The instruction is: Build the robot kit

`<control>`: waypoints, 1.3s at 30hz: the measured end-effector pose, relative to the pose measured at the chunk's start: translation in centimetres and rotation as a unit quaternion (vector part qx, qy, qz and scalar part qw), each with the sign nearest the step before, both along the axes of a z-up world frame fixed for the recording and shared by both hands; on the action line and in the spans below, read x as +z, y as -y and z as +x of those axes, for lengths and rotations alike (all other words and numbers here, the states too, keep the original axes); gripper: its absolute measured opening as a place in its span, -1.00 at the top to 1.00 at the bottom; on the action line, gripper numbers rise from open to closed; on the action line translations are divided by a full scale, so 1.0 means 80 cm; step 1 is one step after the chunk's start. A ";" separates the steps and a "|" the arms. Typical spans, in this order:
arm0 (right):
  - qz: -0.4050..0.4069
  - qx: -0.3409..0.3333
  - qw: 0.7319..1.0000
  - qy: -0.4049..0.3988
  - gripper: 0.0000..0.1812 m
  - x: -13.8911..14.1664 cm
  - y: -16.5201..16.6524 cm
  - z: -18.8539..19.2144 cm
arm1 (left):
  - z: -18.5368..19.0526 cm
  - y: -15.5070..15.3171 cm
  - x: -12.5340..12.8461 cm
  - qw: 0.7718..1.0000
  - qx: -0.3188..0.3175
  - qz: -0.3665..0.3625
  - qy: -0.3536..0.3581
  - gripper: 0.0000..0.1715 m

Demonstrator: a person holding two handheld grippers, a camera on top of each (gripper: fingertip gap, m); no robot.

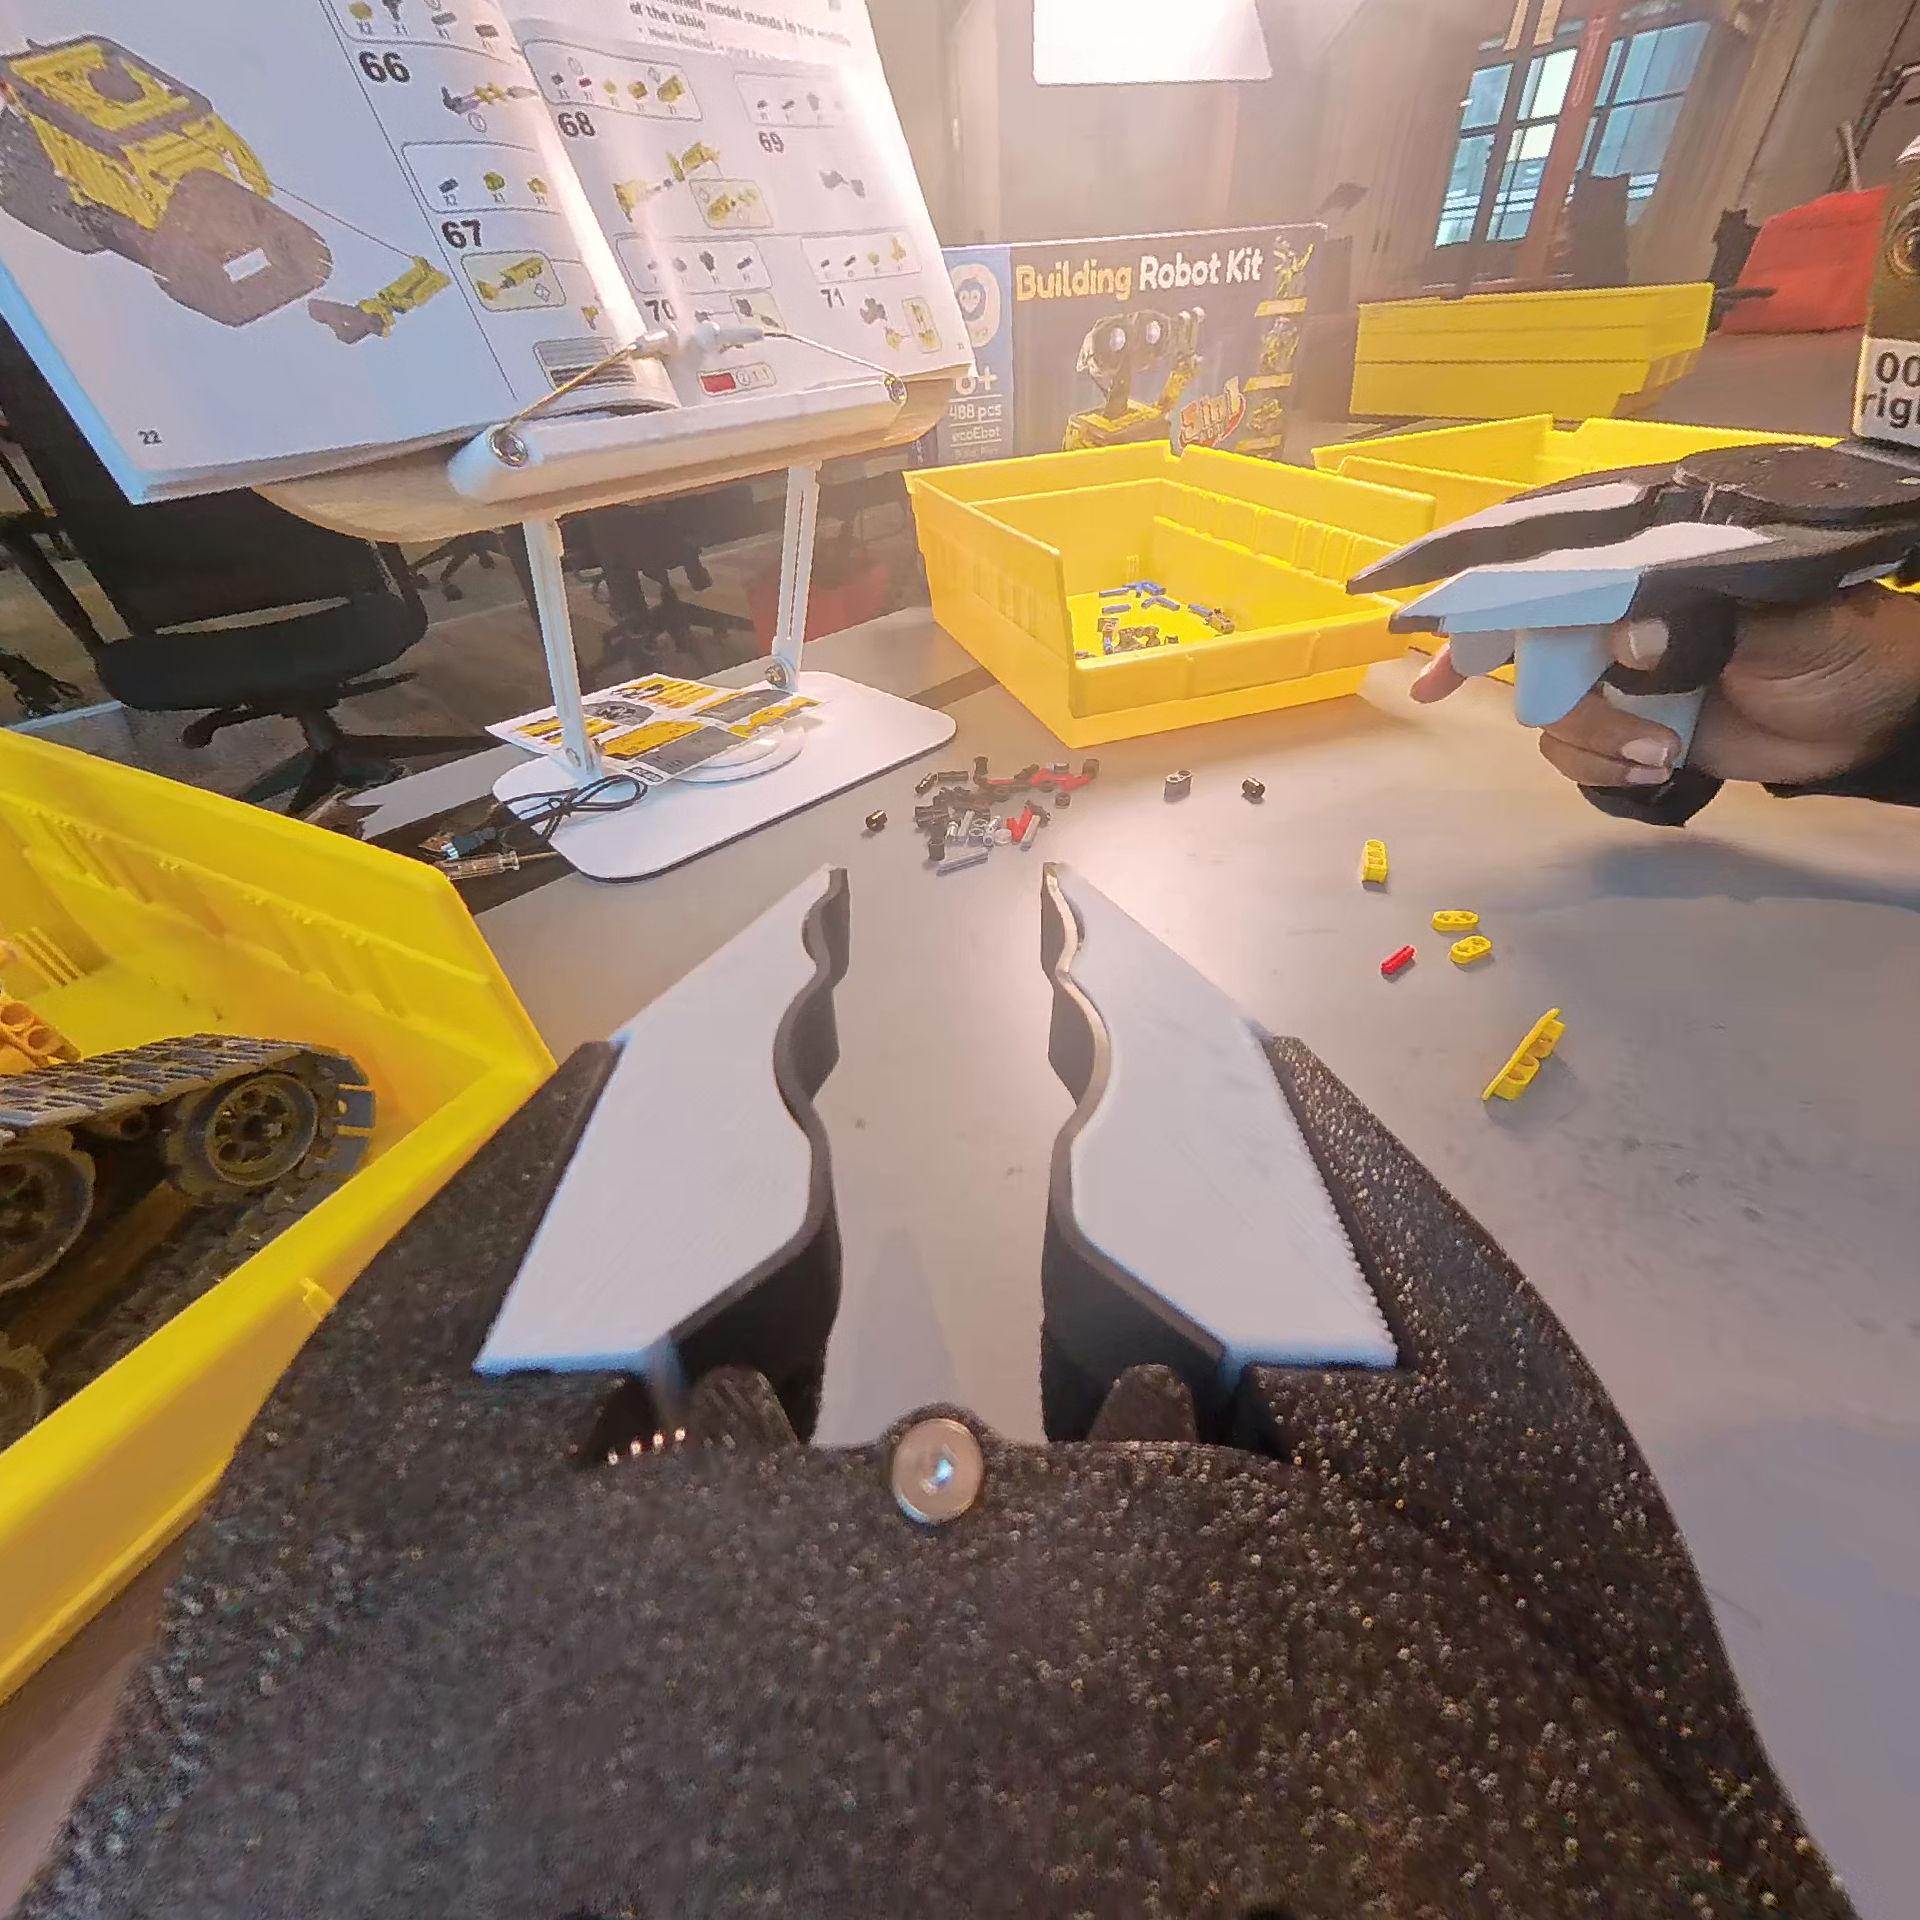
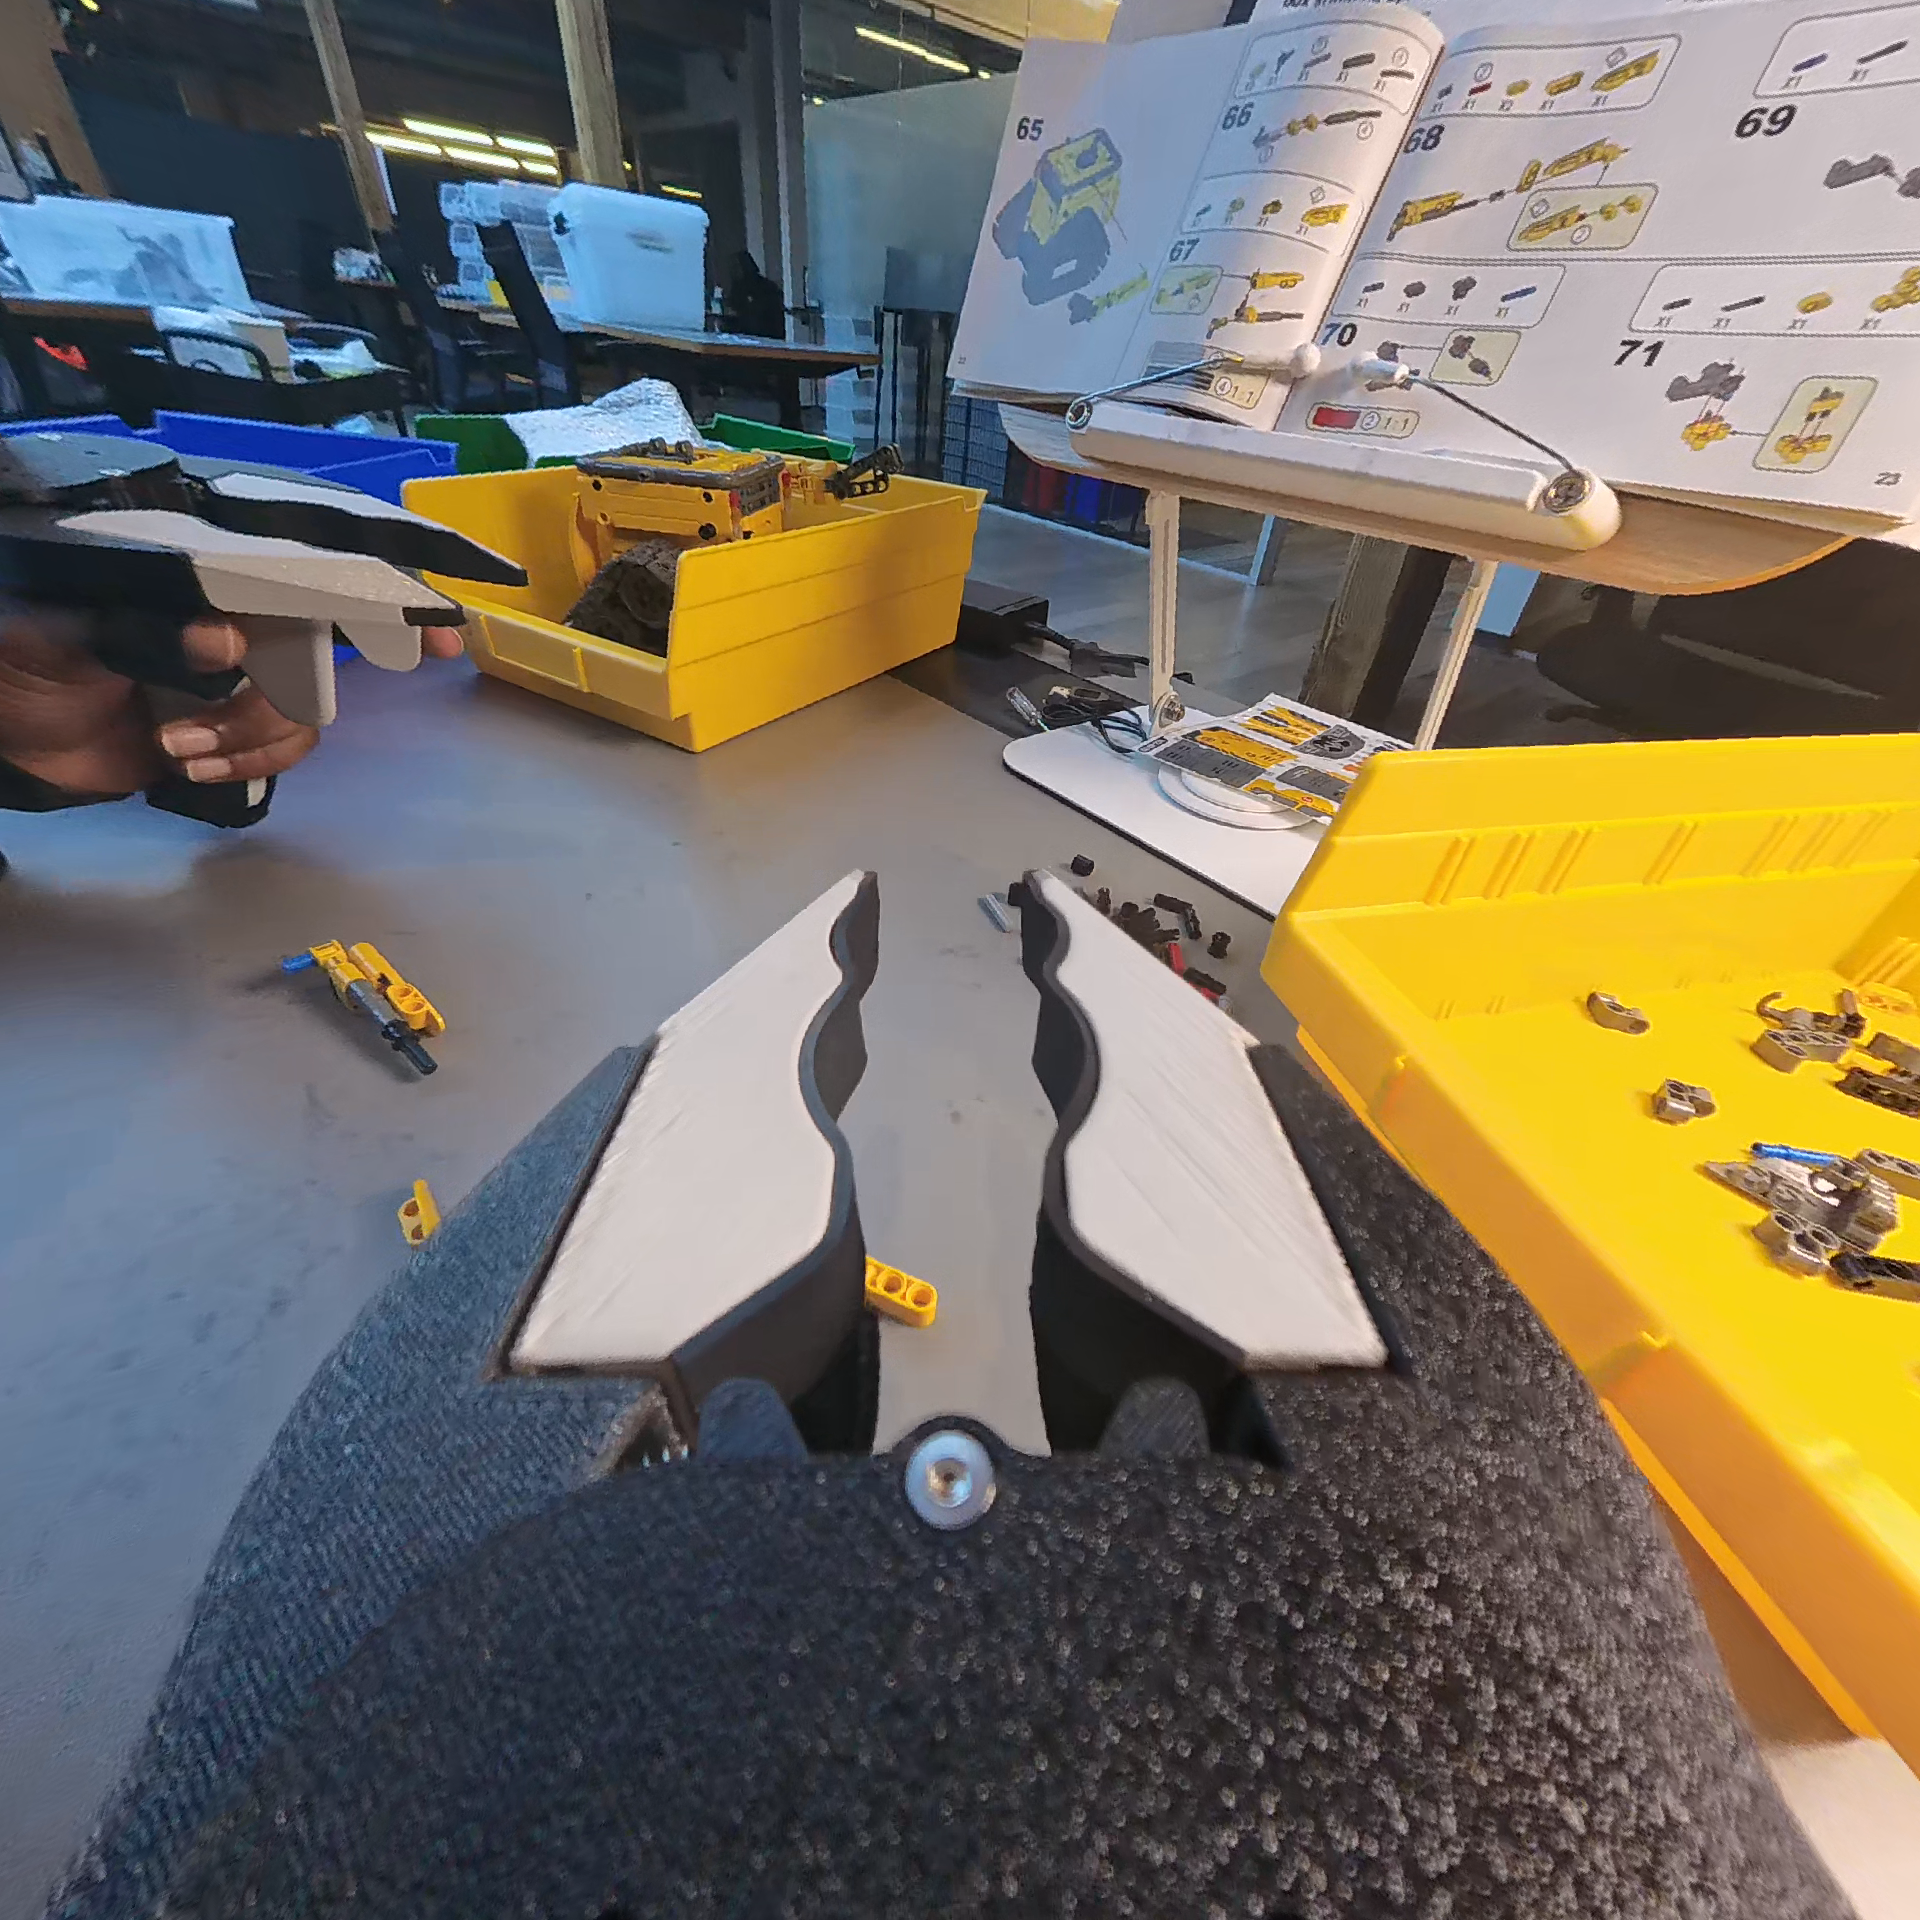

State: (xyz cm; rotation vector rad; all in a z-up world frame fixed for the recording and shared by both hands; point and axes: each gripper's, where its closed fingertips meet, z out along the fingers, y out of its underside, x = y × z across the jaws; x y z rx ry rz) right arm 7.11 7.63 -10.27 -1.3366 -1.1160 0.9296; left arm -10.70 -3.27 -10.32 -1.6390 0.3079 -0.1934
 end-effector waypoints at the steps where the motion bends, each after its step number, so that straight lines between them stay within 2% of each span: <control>1: -0.001 0.000 1.000 0.009 0.68 -0.003 -0.001 0.000 | 0.000 0.000 -0.001 1.000 0.000 -0.001 -0.001 0.58; 4: -0.010 -0.003 0.998 0.064 0.66 -0.023 -0.004 0.000 | 0.001 -0.001 -0.004 1.000 0.000 -0.005 -0.003 0.58; 8: -0.022 -0.003 0.984 0.176 0.64 -0.064 -0.008 0.007 | 0.002 -0.002 -0.008 1.000 -0.001 -0.010 -0.010 0.58; 17: -0.089 0.028 0.936 0.339 0.48 -0.127 0.011 0.037 | 0.012 -0.002 -0.014 0.999 -0.014 -0.020 -0.023 0.57; 18: -0.091 0.033 0.933 0.346 0.49 -0.131 0.013 0.037 | 0.014 -0.002 -0.015 0.999 -0.016 -0.021 -0.026 0.57; 22: -0.076 0.030 0.931 0.356 0.72 -0.133 0.013 0.038 | 0.019 -0.002 -0.017 0.999 -0.023 -0.023 -0.036 0.57; 29: -0.078 0.057 0.930 0.355 0.77 -0.130 0.025 0.037 | 0.026 -0.002 -0.024 0.998 -0.033 -0.034 -0.051 0.57; 35: -0.058 0.047 0.937 0.342 0.74 -0.130 0.015 0.027 | 0.031 -0.002 -0.029 0.996 -0.040 -0.039 -0.065 0.58; 39: -0.024 0.062 0.930 0.363 0.90 -0.134 0.016 0.027 | 0.035 -0.003 -0.033 0.995 -0.046 -0.044 -0.074 0.58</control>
